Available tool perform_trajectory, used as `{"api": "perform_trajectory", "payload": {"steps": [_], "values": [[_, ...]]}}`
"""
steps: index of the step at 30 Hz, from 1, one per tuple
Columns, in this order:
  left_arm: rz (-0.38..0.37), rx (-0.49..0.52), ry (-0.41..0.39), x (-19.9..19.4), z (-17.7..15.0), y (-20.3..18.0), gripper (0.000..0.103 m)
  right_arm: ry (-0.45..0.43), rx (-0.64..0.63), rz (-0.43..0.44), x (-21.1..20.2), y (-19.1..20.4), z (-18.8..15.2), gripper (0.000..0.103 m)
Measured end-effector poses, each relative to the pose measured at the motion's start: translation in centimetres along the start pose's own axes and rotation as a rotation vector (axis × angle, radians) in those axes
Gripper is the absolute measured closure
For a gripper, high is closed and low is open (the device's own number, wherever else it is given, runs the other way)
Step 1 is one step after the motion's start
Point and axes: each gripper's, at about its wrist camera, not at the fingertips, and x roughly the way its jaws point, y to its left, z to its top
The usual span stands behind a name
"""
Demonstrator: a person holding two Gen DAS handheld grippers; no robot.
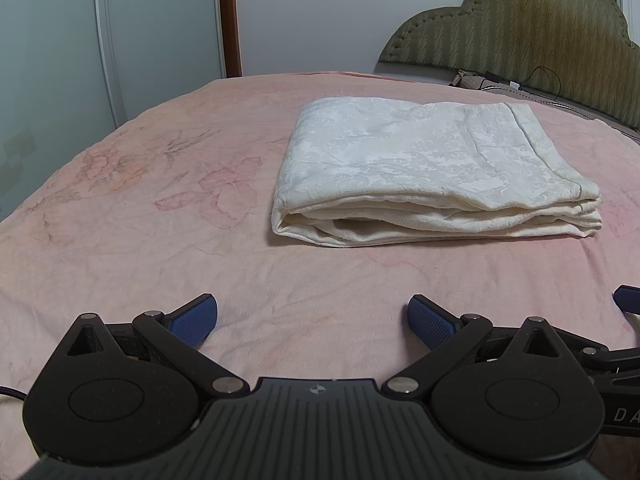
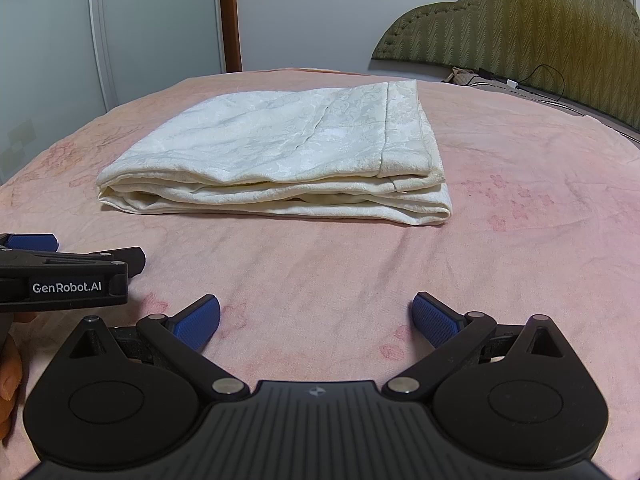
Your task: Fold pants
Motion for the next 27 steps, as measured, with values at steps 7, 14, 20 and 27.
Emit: {"api": "perform_trajectory", "payload": {"steps": [7, 14, 20, 27], "values": [[0.0, 0.0, 0.0, -0.02, 0.0, 0.0, 0.0, 0.0, 0.0, 0.0, -0.01, -0.01, 0.0, 0.0], [0.001, 0.001, 0.0, -0.04, 0.0, -0.02, 0.0, 0.0, 0.001, 0.0, -0.01, -0.01, 0.01, 0.0], [0.002, 0.003, -0.002, -0.08, 0.01, 0.01, 0.0, 0.0, 0.0, 0.0, 0.0, -0.01, 0.01, 0.0], [0.005, 0.006, -0.001, -0.17, 0.0, -0.1, 0.0, 0.0, 0.0, 0.0, -0.01, -0.03, 0.01, 0.0]]}}
